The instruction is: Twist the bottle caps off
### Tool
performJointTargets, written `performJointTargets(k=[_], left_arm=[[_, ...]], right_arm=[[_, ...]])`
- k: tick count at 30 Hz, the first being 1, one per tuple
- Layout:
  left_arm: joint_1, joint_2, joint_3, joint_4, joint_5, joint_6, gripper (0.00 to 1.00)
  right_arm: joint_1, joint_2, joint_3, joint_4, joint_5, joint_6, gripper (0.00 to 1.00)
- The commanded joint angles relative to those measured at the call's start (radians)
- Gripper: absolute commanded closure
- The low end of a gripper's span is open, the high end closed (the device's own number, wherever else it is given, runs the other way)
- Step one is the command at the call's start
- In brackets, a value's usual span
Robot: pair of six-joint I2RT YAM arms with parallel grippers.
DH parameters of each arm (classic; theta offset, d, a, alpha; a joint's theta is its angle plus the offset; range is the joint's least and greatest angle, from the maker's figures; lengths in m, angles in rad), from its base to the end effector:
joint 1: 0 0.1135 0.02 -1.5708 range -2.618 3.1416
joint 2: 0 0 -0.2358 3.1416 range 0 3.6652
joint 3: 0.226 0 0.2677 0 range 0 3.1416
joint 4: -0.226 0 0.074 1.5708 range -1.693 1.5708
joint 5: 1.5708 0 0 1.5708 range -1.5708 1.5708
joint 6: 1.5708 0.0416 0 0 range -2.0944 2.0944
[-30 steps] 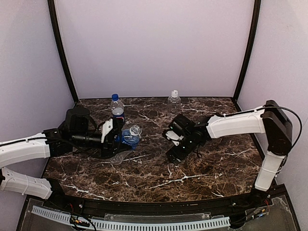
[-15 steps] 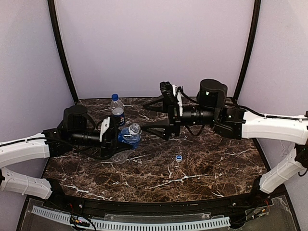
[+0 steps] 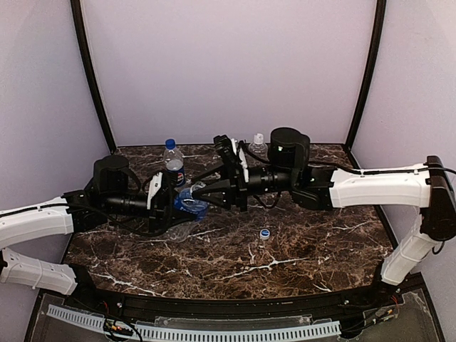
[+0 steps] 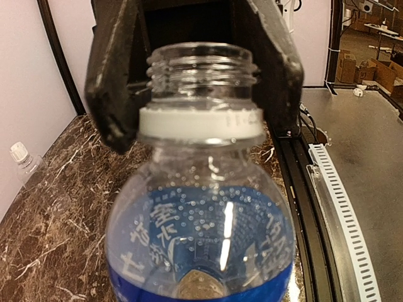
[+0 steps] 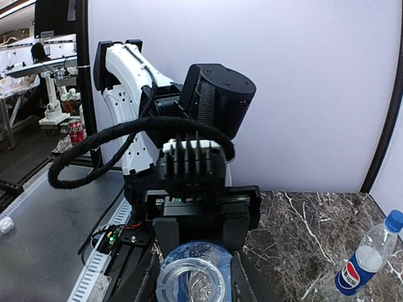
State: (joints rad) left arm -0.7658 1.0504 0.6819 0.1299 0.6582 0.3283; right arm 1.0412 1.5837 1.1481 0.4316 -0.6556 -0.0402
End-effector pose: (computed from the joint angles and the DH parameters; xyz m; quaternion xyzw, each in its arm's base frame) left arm 0.1782 -0.2066 0.2548 0.5576 0.5316 -0.3750 0.5157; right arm 0.1761 0.3510 0.2932 -0.5401 0.4582 0.5207 0.4767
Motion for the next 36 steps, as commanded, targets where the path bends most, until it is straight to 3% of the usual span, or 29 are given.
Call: performJointTargets(k=[1,4,6,7,8,9,10,11,13,19,25,28,36], left_arm=[[0.000,-0.016,0.006,0.031,0.016,-0.013,0.71],[0.002,-0.022,0.003,0.037,0.006,-0.018,0.71],[0.001,-0.025,0.000,0.042,-0.001,-0.019,0.70],[0.001,-0.025,-0.004,0.044,-0.004,-0.022,0.66],[0.002,-0.026,-0.006,0.050,-0.008,-0.023,0.61],[0.001,-0.027,-0.010,0.052,-0.011,-0.024,0.44],[0.001,-0.028,-0.012,0.058,-0.014,-0.025,0.36],[0.002,-0.029,-0.016,0.060,-0.017,-0.029,0.16],[0.002,-0.032,-0.020,0.065,-0.027,-0.036,0.03],[0.002,-0.054,-0.033,0.062,-0.104,-0.033,0.01],[0.002,-0.085,-0.048,0.059,-0.174,-0.014,0.01],[0.003,-0.092,-0.062,0.069,-0.194,-0.025,0.01],[0.002,-0.098,-0.069,0.084,-0.252,-0.030,0.01]], right_arm=[[0.012,0.028,0.052,-0.018,0.002,0.002,0.69],[0.012,0.024,0.069,-0.081,0.017,-0.025,0.77],[0.012,0.019,0.076,-0.109,0.028,-0.039,0.91],[0.013,0.016,0.079,-0.119,0.035,-0.044,0.99],[0.012,0.013,0.080,-0.127,0.042,-0.049,1.00],[0.012,0.010,0.083,-0.138,0.048,-0.056,1.00],[0.013,0.007,0.086,-0.151,0.055,-0.059,1.00],[0.013,0.005,0.091,-0.167,0.062,-0.064,1.00],[0.011,-0.004,0.097,-0.197,0.081,-0.068,1.00],[-0.029,-0.071,0.095,-0.339,0.231,-0.051,1.00],[-0.185,-0.198,0.079,-0.642,0.664,0.036,1.00],[-0.312,-0.284,0.003,-0.697,0.880,0.084,1.00],[-0.658,-0.393,-0.195,-0.601,0.893,0.100,1.00]])
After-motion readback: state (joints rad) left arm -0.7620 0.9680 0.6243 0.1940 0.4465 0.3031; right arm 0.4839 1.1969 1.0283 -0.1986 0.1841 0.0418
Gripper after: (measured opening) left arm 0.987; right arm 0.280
